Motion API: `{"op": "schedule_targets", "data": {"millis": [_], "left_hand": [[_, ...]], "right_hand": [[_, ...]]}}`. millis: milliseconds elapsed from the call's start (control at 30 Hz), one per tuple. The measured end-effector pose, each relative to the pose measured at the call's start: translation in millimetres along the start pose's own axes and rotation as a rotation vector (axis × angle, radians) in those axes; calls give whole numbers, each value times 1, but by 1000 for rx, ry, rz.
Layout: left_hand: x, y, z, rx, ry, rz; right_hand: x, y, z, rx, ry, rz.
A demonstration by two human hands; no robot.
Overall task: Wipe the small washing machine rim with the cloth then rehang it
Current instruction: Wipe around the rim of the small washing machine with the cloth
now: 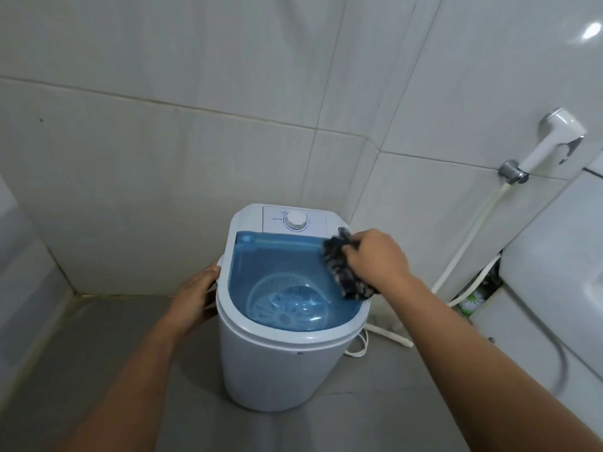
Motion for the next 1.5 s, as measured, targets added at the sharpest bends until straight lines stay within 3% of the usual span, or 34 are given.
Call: {"op": "schedule_targets", "data": {"millis": [100, 167, 233, 333, 433, 567, 633, 800, 933, 1067, 1133, 1267, 1333, 1400, 1500], "left_hand": [[0, -1, -2, 8, -2, -2], [-1, -2, -1, 12, 3, -1], [-2, -4, 0, 14, -6, 8], [-1, -6, 0, 38, 4, 2], [-1, -7, 1, 44, 12, 3], [-1, -8, 0, 32, -1, -5], [0, -7, 0, 32, -7, -2], [0, -3, 1, 68, 37, -6], [-4, -7, 2, 41, -12, -2], [-7, -9, 3, 43, -21, -15], [-7, -11, 3, 46, -28, 4], [-6, -12, 3, 66, -54, 24], [-2, -11, 0, 67, -70, 29], [-1, -12, 1, 66, -75, 26], [-5, -15, 4, 58, -86, 34]], "right_hand": [[-38, 27, 2, -55, 14, -178], [-34, 22, 3, -71, 27, -180], [0, -9, -1, -40, 70, -18], [86, -78, -23, -33, 29, 370], [74, -111, -28, -27, -8, 506], [-4, -141, -27, 24, 27, 387], [1, -166, -33, 4, -2, 362], [79, -183, -54, 2, -55, 576], [-5, -176, -37, 56, 56, 385], [-69, -192, -29, 32, 25, 281], [-54, -209, -35, 30, -25, 373], [22, -222, -57, 60, -182, 768], [-8, -217, -45, 65, -120, 667], [-54, -208, -35, 86, -70, 432], [-40, -228, -46, 109, -160, 467]]}}
Point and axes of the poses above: each hand's wrist, its own x-axis away from the middle knuckle, its own z-axis out of the back of the hand, y = z × x, the point moved 8 cm from there along -x, towards the middle knuckle, and after that the axes turned 8 degrees about -z, right-handed, at the moved point
